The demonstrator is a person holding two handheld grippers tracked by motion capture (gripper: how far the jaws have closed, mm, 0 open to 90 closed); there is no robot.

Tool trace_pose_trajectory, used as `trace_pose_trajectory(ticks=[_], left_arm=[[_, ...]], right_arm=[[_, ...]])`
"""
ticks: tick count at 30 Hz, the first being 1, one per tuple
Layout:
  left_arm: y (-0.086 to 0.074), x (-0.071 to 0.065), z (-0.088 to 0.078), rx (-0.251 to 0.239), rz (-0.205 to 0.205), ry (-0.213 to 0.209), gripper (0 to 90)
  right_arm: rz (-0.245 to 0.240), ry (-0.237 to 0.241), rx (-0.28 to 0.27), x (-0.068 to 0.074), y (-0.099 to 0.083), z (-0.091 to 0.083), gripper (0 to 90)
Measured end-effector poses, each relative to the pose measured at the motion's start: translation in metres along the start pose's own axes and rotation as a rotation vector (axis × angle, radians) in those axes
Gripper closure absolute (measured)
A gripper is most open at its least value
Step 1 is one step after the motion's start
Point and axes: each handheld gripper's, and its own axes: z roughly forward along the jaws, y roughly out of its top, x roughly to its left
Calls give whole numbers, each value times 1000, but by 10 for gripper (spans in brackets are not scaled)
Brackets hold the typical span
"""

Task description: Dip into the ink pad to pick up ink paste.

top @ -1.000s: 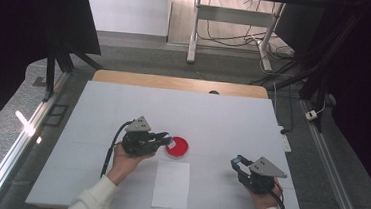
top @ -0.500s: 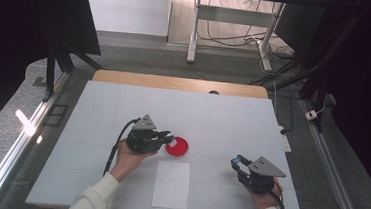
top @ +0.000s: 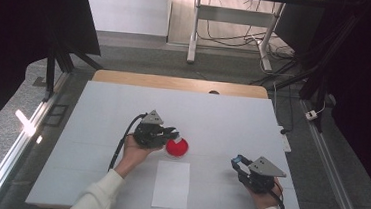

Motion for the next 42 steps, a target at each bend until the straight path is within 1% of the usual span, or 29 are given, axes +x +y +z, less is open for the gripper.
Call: trace_pose_trajectory(ticks=[5, 12, 15, 18, 21, 22, 24, 25, 28, 30, 35, 42], left_arm=[[1, 1, 6, 20, 4, -4, 754], [-1, 1, 14, 63, 14, -2, 754], [-1, 1, 15, 74, 23, 5, 754], [-2, 2, 16, 77, 22, 13, 754], [-3, 3, 19, 98, 25, 26, 755], [-3, 3, 20, 105, 29, 32, 755], [-3, 3, 20, 118, 36, 48, 755], [-3, 3, 21, 122, 39, 54, 755], [-2, 3, 21, 137, 51, 66, 755], [-2, 2, 21, 146, 58, 71, 755], [-2, 1, 23, 172, 71, 71, 755], [-2, -1, 24, 184, 84, 78, 755]], right_arm=[[-4, -1, 4, 1, 0, 0, 654], [-4, -4, 6, 0, 0, 1, 654], [-5, -4, 6, 0, 0, 0, 654], [-4, -2, 5, 0, 0, 1, 654], [-6, 0, 1, 1, 0, 2, 654], [-13, -6, 7, 1, 0, 1, 654], [-21, -17, 2, -1, 1, -1, 654], [-11, -15, 1, -1, 0, -1, 654], [-7, -21, -4, -4, 0, -1, 654], [-3, -26, 2, -4, 0, -2, 654], [-5, -23, 0, -4, 0, -2, 654], [-7, -20, -3, -4, 0, -1, 654]])
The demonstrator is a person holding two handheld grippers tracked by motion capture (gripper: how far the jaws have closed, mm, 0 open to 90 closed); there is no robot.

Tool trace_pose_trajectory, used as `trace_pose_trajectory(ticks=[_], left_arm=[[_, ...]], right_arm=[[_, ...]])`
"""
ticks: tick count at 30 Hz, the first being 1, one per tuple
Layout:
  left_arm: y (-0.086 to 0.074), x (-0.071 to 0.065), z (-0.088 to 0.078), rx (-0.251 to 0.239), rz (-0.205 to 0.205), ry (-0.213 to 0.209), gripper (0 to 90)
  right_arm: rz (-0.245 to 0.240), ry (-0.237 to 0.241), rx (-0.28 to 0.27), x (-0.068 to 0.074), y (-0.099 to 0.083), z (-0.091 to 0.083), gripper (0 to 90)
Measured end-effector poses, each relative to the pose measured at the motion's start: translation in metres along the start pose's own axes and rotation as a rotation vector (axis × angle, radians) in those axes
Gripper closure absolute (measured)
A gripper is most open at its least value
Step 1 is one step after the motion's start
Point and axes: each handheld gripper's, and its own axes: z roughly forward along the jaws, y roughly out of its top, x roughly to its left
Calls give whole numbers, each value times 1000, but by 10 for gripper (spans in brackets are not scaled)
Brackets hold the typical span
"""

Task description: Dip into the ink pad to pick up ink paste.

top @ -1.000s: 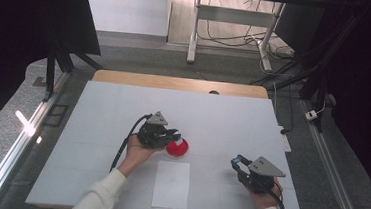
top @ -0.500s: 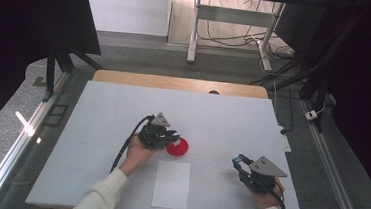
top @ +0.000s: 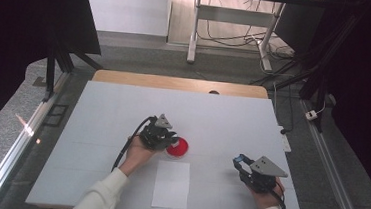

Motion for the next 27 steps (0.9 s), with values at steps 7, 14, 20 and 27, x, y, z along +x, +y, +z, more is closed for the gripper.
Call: trace_pose_trajectory(ticks=[7, 14, 20, 27], left_arm=[[-1, 0, 2, 16, 7, 2, 756], [-1, 0, 3, 16, 5, 3, 756], [-1, 0, 3, 17, 9, 4, 756], [-1, -2, 5, 12, 15, 10, 756]], right_arm=[[-1, 3, 4, 1, 0, 0, 654], [0, 3, 4, 1, 0, 0, 654], [-2, 3, 4, 1, 0, 1, 655], [-5, 1, 10, 1, 0, 0, 654]])
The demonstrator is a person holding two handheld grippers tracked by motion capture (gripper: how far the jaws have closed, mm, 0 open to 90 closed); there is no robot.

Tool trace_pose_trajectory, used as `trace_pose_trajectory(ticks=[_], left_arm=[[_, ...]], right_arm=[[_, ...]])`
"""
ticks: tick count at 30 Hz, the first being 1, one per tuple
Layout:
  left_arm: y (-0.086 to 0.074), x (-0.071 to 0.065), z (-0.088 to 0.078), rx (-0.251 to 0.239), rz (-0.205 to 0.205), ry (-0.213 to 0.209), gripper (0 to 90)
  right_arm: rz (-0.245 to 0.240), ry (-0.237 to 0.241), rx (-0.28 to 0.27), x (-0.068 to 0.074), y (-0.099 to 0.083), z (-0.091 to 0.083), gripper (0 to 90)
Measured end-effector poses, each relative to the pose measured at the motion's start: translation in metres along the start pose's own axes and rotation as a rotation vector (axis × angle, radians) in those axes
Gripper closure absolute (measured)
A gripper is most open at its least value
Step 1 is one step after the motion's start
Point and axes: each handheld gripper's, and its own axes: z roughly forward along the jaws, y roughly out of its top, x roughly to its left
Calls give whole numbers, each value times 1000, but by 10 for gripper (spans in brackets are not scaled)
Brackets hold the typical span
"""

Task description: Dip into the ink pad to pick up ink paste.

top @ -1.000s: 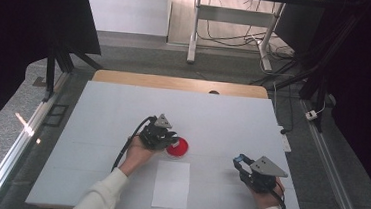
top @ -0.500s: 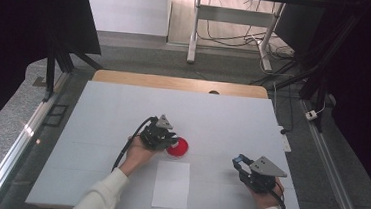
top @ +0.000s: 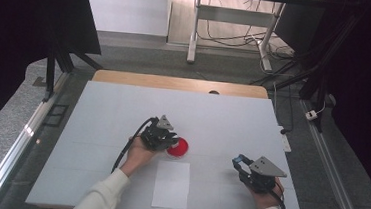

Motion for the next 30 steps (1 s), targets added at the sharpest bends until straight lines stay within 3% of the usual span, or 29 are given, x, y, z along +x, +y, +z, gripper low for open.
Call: trace_pose_trajectory(ticks=[30], left_arm=[[-3, -3, 4, 4, 20, 16, 760]], right_arm=[[3, 4, 0, 2, 0, 0, 654]])
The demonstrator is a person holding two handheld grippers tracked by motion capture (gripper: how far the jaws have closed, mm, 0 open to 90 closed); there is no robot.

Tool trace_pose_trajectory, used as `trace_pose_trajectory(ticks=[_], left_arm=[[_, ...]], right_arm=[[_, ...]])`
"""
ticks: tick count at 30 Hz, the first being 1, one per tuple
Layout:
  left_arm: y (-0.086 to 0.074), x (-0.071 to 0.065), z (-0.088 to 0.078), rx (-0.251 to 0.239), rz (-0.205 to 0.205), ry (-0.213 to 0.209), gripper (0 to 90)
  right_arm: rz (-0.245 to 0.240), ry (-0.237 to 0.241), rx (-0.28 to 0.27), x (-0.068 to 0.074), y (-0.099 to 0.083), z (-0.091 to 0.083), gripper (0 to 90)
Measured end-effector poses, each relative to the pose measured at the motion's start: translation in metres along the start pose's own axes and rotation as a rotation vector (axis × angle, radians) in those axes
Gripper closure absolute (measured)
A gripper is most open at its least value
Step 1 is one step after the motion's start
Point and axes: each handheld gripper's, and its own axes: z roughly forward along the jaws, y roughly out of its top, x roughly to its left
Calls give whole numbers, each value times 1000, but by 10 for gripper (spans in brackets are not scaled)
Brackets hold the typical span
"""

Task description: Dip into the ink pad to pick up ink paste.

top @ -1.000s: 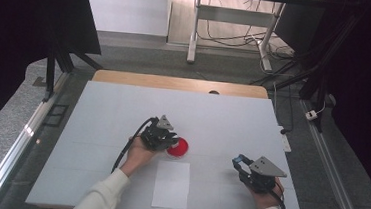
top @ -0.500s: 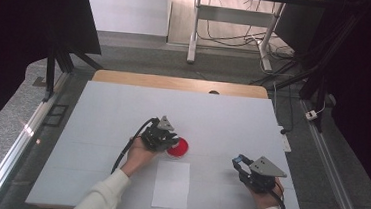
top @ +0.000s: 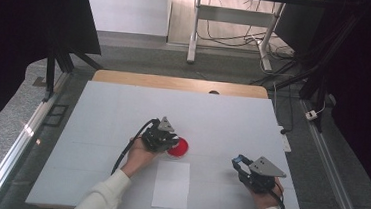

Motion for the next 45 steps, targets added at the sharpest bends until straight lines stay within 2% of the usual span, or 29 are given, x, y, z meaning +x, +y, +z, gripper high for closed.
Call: trace_pose_trajectory(ticks=[5, 12, 35, 39, 45], left_arm=[[-1, 2, 0, -3, -7, -12, 760], [-1, -1, 0, 0, 8, 3, 761], [-2, -1, -1, -3, 16, 5, 760], [-1, 1, -8, -34, 10, -16, 759], [4, 2, -20, -73, -6, -21, 758]], right_arm=[[-5, 0, 1, 0, 0, 0, 654], [-1, -2, 2, 1, 0, 0, 654], [-4, -2, -1, 1, 1, -1, 654], [2, 0, -8, 0, 0, -1, 654], [-2, -1, -11, -1, 0, -1, 654]])
